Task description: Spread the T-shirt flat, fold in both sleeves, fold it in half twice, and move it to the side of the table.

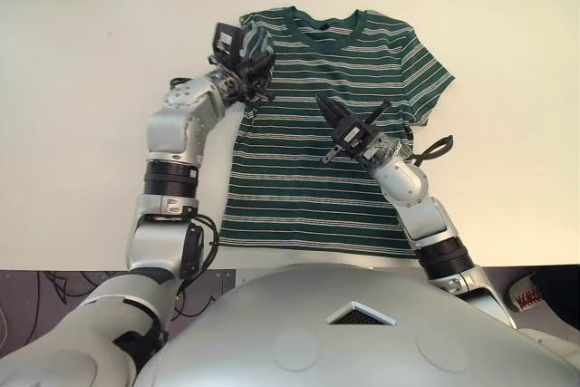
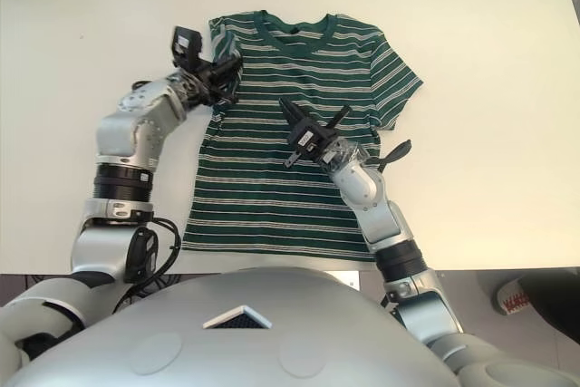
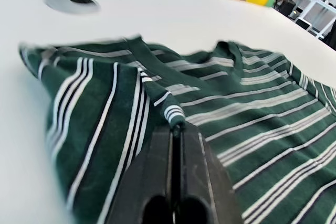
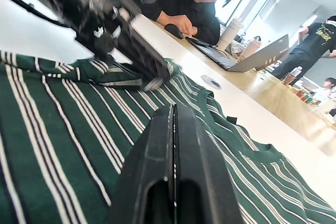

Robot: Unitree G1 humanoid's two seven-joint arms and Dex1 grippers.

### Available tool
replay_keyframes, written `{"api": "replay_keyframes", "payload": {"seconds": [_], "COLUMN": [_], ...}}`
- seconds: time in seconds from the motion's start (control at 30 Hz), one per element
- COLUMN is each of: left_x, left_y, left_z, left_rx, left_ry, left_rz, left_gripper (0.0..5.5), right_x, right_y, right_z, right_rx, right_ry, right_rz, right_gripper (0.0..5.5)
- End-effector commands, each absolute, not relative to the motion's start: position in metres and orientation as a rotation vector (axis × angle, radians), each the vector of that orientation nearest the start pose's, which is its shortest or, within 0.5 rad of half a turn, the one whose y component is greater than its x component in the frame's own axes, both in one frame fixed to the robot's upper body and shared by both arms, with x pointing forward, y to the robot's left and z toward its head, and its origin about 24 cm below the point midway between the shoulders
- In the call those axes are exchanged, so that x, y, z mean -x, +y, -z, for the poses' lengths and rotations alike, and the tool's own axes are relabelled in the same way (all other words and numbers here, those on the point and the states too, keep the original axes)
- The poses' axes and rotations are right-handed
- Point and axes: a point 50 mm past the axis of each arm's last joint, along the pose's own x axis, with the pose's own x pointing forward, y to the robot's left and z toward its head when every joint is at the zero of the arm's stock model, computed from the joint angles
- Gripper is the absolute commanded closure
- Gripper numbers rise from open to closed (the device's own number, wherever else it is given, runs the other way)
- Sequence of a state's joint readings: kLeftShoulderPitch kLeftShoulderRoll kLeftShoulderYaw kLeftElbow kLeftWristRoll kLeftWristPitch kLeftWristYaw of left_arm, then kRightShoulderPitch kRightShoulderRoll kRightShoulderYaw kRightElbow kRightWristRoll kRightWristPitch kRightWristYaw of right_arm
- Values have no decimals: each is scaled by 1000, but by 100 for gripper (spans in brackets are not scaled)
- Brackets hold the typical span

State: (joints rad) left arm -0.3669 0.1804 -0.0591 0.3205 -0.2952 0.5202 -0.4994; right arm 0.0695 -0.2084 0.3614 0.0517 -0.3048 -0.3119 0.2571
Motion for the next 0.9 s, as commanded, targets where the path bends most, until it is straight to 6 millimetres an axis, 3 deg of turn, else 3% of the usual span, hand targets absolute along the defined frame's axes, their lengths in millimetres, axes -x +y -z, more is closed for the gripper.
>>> {"api": "replay_keyframes", "payload": {"seconds": [0.03, 0.2, 0.3, 0.4, 0.5, 0.63, 0.7, 0.8, 0.9], "left_x": [-300, -295, -295, -294, -292, -289, -286, -282, -279], "left_y": [115, 120, 121, 121, 124, 126, 128, 131, 129], "left_z": [-15, -1, 6, 7, 5, -3, -4, -7, -26], "left_rx": [138, 90, 69, 62, 100, 166, 106, 42, 95], "left_ry": [530, 573, 580, 549, 480, 385, 341, 276, 133], "left_rz": [631, 625, 619, 626, 614, 622, 632, 632, 644], "left_gripper": [548, 466, 425, 389, 354, 354, 354, 354, 354], "right_x": [-218, -238, -250, -262, -273, -268, -264, -259, -256], "right_y": [-89, -110, -133, -167, -216, -265, -273, -268, -267], "right_z": [-22, -29, -39, -42, -33, -20, -14, -2, 5], "right_rx": [452, 324, 174, 97, 13, 2, -7, -42, -88], "right_ry": [-118, -70, -54, -11, 119, 246, 288, 356, 394], "right_rz": [-664, -497, -366, -218, -38, 99, 90, 16, -27], "right_gripper": [550, 550, 535, 494, 435, 378, 364, 364, 364]}}
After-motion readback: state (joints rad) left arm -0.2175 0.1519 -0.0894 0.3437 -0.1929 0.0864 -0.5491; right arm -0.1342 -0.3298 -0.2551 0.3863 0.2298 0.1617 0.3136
